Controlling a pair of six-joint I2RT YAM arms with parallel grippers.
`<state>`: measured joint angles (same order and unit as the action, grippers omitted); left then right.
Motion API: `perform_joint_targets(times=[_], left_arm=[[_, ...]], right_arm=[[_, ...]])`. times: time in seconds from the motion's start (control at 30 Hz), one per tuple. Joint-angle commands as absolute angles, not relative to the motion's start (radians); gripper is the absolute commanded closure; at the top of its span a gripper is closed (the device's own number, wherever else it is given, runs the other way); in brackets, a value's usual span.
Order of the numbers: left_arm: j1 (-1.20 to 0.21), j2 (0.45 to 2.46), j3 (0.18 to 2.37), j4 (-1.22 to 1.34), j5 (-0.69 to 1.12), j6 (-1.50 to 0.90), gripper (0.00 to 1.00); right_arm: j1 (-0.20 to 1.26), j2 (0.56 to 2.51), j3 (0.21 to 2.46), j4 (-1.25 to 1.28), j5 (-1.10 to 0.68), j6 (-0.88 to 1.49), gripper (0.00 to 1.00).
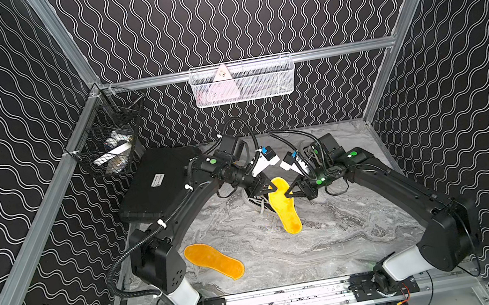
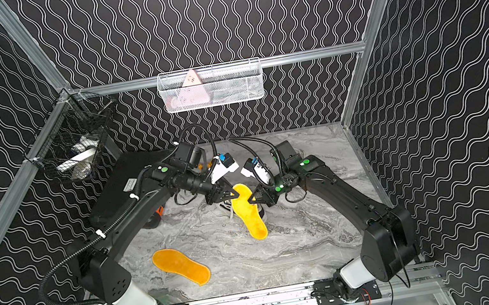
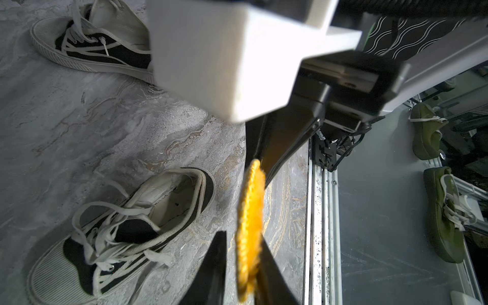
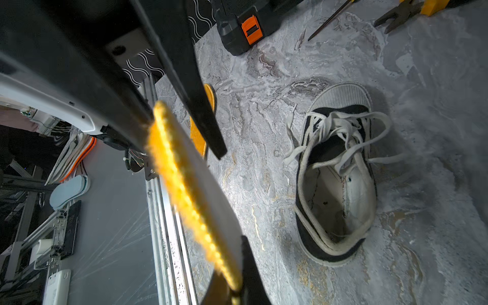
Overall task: Insert the insole into the shoe
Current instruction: Pick up the insole from the center of the board.
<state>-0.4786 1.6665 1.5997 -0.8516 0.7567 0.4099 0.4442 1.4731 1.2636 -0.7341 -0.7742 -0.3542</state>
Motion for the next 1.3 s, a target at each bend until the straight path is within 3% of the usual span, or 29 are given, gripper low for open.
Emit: perform_joint_targets(times=[0.0,0.1,0.17,0.3,0.47,0.57,0.67,0.73,0.97,1.1,1.27], left_arm=[[-0.480,1.648,1.580,-0.779,0.782,0.360,0.92],[-0.479,1.599,1.533,-0.692,0.744,0.297,1.00],[-0.476,1.559,1.490,-0.633,0.728,0.261,1.00],[-0.471,1.502,1.425,-0.540,0.743,0.193,1.00],[-0.464,1.500,1.414,-0.524,0.769,0.161,1.00],[-0.462,1.496,1.400,-0.502,0.777,0.144,1.00],[-0.456,1.488,1.381,-0.479,0.787,0.130,1.00],[-0.457,1.491,1.389,-0.512,0.778,0.157,0.92],[-0.455,1.545,1.482,-0.673,0.740,0.290,0.51],[-0.450,1.607,1.567,-0.774,0.745,0.358,0.49],[-0.448,1.635,1.592,-0.813,0.796,0.392,0.59]], right_arm=[[0.446,1.466,1.267,-0.715,-0.781,-0.346,0.81],[0.425,1.423,1.198,-0.631,-0.762,-0.272,0.60],[0.401,1.380,1.096,-0.514,-0.795,-0.204,0.54],[0.375,1.323,0.950,-0.260,-0.859,-0.080,0.51],[0.375,1.334,0.933,-0.119,-0.909,-0.023,0.50],[0.376,1.340,0.930,-0.051,-0.941,0.015,0.59],[0.376,1.343,0.913,0.030,-0.977,0.059,0.89],[0.375,1.344,0.922,0.003,-0.997,0.039,1.00],[0.376,1.387,1.068,-0.440,-0.986,-0.239,1.00],[0.379,1.430,1.126,-0.638,-0.921,-0.349,1.00],[0.391,1.465,1.192,-0.716,-0.873,-0.379,1.00]])
